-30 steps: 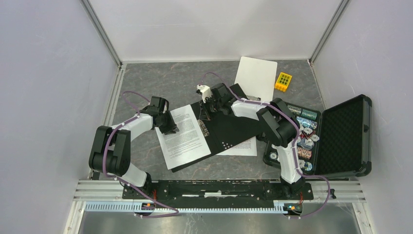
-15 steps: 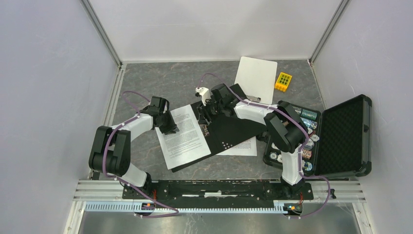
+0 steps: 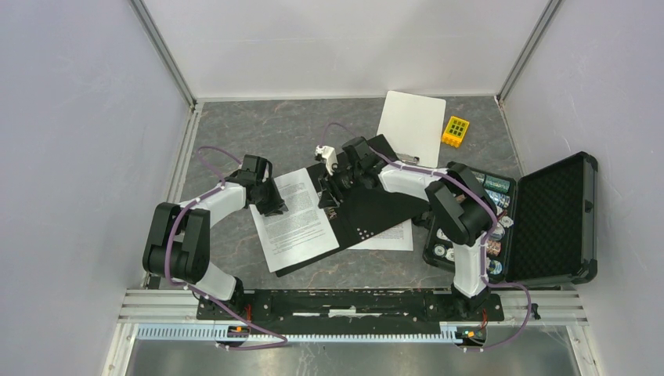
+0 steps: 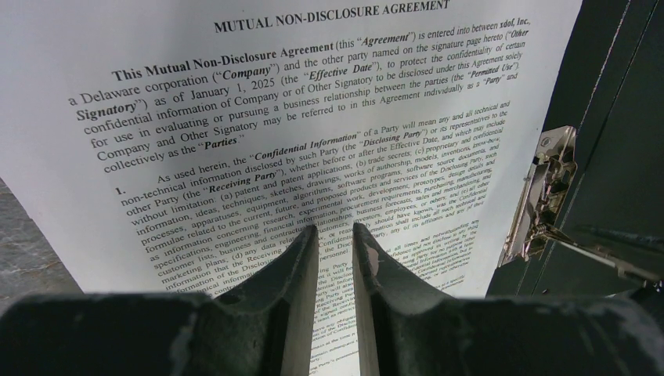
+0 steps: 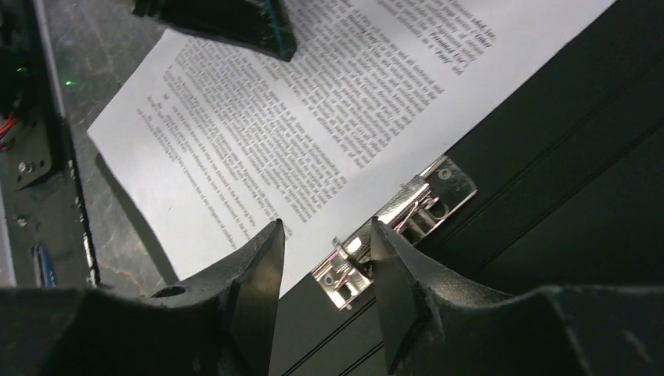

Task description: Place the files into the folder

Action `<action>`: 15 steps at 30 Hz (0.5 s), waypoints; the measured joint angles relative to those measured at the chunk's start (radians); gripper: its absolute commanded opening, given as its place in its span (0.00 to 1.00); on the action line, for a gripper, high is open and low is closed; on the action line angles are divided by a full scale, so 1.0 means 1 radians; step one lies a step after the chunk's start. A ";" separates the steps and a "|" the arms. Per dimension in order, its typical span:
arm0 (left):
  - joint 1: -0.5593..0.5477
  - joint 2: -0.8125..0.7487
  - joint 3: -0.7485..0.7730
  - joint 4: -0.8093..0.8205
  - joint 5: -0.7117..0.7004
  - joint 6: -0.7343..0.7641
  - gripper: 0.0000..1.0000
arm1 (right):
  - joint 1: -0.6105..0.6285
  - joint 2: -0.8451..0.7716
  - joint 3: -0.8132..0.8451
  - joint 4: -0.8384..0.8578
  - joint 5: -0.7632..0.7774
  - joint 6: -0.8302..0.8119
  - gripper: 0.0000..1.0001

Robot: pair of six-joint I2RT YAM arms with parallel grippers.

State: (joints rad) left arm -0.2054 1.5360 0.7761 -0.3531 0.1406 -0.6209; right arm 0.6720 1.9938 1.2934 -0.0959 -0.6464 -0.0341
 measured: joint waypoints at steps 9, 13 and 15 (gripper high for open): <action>-0.001 -0.001 0.000 0.001 -0.001 -0.003 0.31 | 0.000 -0.186 -0.206 -0.002 -0.141 -0.061 0.53; -0.004 -0.004 -0.002 0.002 -0.006 -0.009 0.31 | 0.000 -0.328 -0.358 0.008 -0.175 -0.070 0.54; -0.005 -0.008 -0.006 0.005 -0.009 -0.010 0.32 | 0.000 -0.365 -0.395 0.003 -0.179 -0.069 0.54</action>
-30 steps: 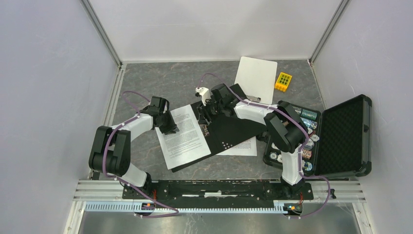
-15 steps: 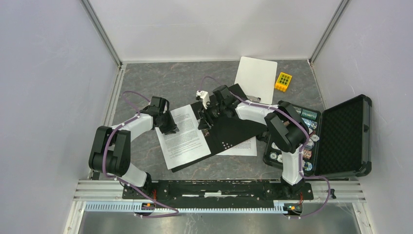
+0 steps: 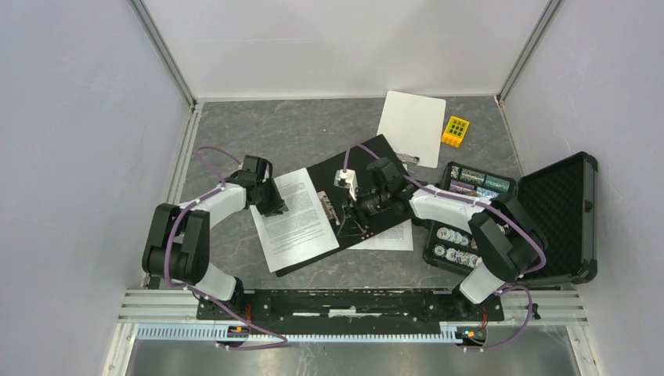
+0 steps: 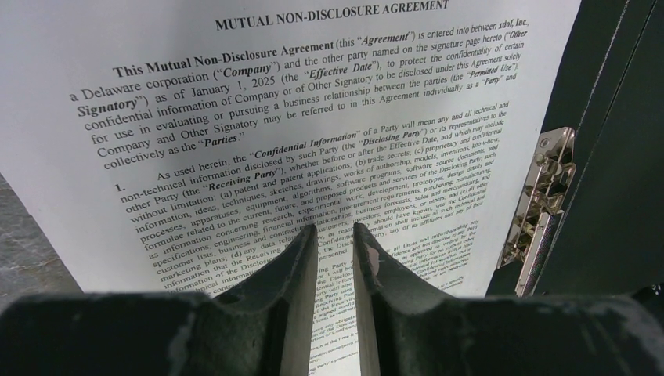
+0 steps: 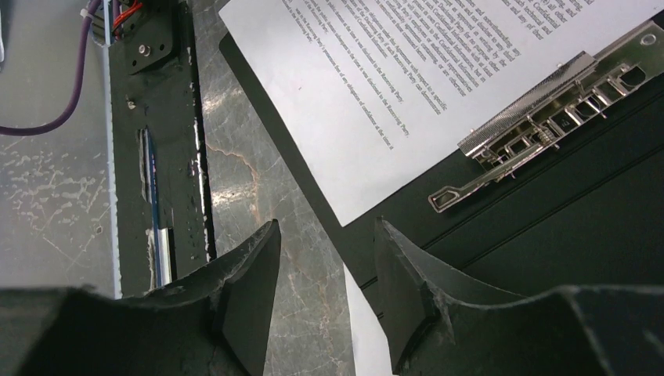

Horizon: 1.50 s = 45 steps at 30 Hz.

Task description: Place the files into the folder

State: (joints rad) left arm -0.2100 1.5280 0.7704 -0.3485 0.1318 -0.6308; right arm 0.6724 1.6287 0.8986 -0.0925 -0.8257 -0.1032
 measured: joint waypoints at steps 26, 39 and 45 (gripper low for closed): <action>-0.001 -0.291 -0.018 -0.256 -0.327 -0.031 1.00 | 0.059 -0.061 -0.051 0.193 0.598 0.208 0.93; 0.001 -0.285 -0.087 -0.250 -0.331 -0.051 0.99 | 0.059 -0.061 -0.077 0.205 0.645 0.210 0.98; 0.001 -0.297 -0.112 -0.219 -0.285 -0.085 0.97 | 0.059 -0.061 -0.078 0.206 0.646 0.210 0.98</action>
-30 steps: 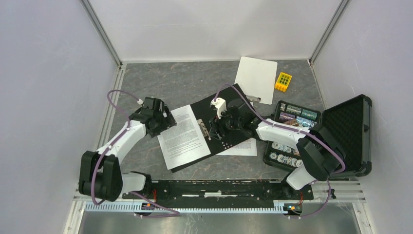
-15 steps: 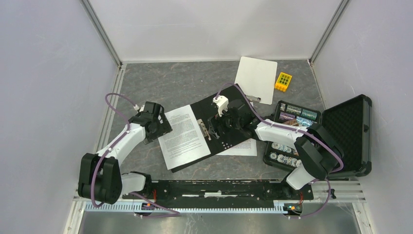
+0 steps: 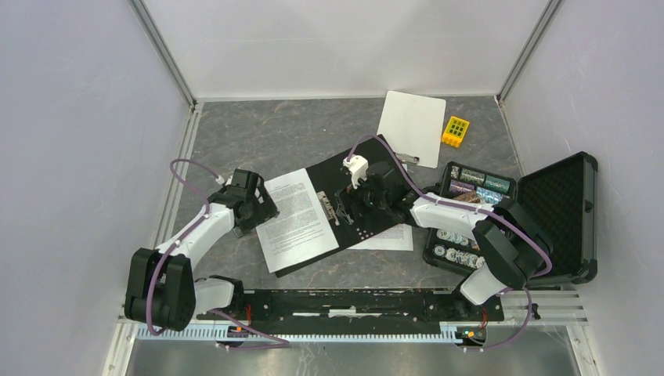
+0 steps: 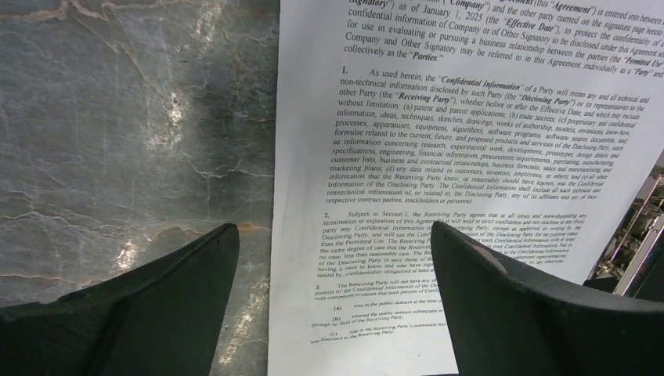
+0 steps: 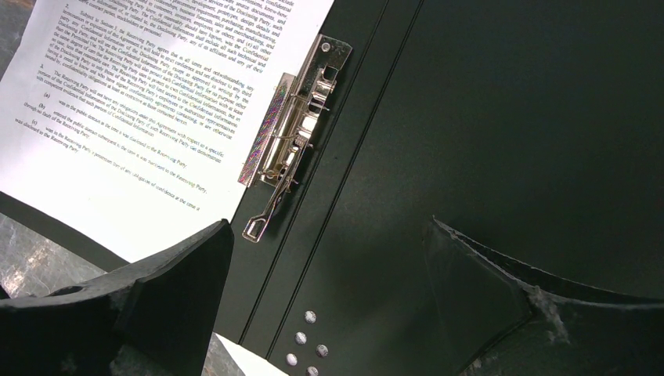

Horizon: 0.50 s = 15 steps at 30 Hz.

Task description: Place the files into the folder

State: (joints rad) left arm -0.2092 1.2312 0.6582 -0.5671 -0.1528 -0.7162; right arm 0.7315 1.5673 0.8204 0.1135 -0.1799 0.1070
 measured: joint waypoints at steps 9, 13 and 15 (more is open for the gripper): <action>0.000 0.004 -0.037 0.045 0.066 -0.044 0.95 | 0.000 -0.003 0.000 0.006 0.000 0.000 0.91; 0.000 0.002 -0.037 0.052 0.085 -0.055 0.92 | 0.000 0.000 -0.013 0.019 -0.006 0.003 0.89; 0.000 -0.004 -0.038 0.057 0.089 -0.061 0.91 | 0.000 0.010 -0.019 0.026 -0.013 0.006 0.88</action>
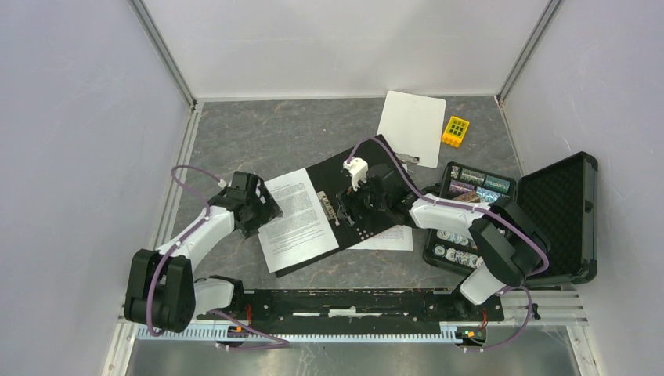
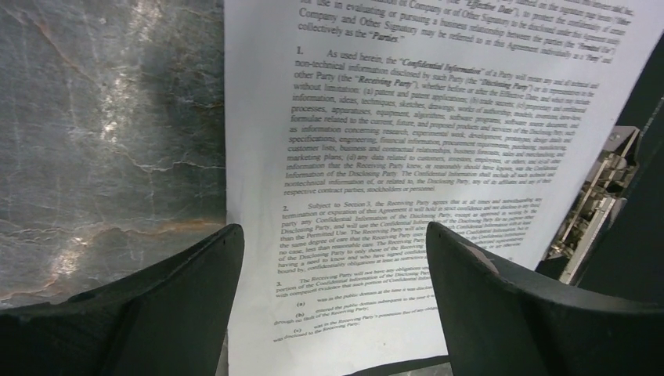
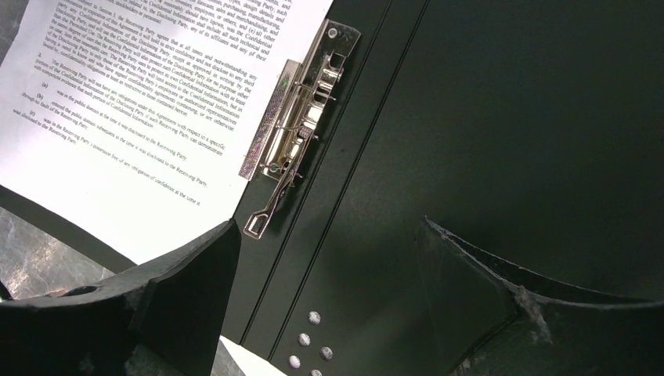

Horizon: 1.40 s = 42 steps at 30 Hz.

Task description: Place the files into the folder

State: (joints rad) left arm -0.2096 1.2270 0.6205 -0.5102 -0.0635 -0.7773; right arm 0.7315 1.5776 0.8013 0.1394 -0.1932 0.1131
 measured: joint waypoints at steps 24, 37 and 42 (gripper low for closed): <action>-0.039 -0.044 0.014 -0.055 -0.068 -0.048 0.99 | 0.000 0.025 -0.010 0.033 -0.037 0.026 0.87; -0.059 0.002 -0.018 -0.002 -0.032 -0.052 0.96 | 0.000 0.025 -0.027 0.043 -0.039 0.026 0.87; -0.079 0.001 -0.029 0.020 -0.032 -0.065 0.95 | 0.000 0.025 -0.030 0.047 -0.039 0.025 0.87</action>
State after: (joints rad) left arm -0.2886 1.2282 0.5915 -0.4904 -0.0952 -0.8421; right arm 0.7315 1.6024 0.7715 0.1864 -0.2317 0.1383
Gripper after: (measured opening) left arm 0.959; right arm 0.872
